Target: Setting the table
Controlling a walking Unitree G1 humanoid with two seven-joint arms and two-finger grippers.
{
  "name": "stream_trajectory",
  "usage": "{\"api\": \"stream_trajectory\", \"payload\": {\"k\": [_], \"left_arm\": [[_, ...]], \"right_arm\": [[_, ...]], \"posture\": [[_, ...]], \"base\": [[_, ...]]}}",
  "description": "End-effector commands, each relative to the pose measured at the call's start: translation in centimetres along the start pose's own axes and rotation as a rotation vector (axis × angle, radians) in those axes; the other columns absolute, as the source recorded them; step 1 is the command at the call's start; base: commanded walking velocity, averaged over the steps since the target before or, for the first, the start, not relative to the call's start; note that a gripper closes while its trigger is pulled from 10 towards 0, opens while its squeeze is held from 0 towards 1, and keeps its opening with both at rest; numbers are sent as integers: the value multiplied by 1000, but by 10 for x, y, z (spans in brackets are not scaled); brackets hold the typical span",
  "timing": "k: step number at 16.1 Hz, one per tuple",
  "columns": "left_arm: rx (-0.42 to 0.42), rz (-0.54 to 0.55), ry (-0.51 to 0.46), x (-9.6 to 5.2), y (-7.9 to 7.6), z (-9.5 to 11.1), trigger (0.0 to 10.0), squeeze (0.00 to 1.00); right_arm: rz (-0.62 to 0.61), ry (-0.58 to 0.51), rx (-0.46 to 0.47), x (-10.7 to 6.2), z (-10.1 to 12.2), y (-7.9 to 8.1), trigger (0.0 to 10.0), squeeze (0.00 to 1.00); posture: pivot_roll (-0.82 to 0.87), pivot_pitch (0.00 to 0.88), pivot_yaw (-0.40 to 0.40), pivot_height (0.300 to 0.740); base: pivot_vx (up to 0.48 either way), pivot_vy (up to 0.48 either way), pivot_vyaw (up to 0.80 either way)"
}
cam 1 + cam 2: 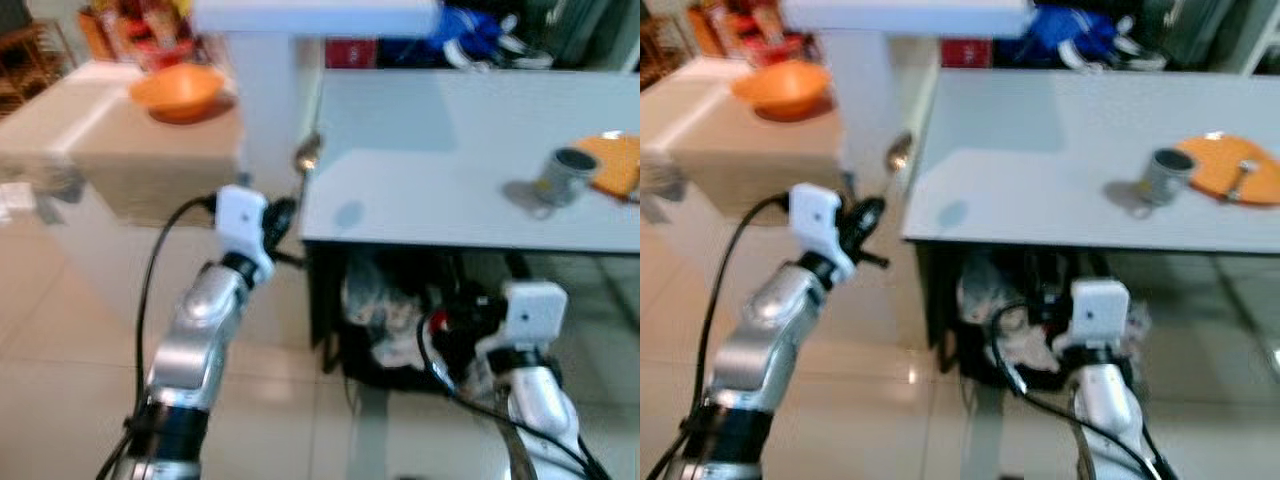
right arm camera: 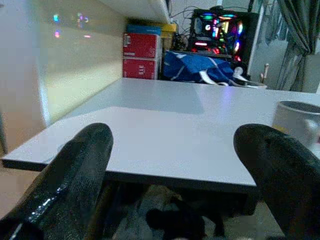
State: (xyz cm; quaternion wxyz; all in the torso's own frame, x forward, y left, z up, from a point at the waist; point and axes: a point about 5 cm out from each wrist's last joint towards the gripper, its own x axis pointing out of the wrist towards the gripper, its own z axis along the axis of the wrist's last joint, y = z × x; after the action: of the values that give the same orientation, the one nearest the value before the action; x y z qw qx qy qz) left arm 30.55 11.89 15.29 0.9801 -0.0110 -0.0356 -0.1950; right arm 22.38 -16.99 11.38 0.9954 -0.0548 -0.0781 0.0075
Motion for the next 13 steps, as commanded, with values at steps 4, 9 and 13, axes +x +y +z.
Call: {"api": "stream_trajectory", "payload": {"k": [4,9,13], "left_arm": [[9,-14,-20,5,-7,4,0,0],[11,-18,-23,6,-9,4,0,0],[12,-31,-47,7,-13,6,0,0]], "right_arm": [[-9,0,-26,-2,-1,-5,10000,0],[-5,4,-27,-2,-3,-4,10000,0],[-4,18,-33,-4,-6,-6,10000,0]], "posture": [[-139,0,64,736],[-141,0,63,736],[-147,0,61,736]], "base": [[266,-397,0],[276,-390,0],[134,-408,0]]}}
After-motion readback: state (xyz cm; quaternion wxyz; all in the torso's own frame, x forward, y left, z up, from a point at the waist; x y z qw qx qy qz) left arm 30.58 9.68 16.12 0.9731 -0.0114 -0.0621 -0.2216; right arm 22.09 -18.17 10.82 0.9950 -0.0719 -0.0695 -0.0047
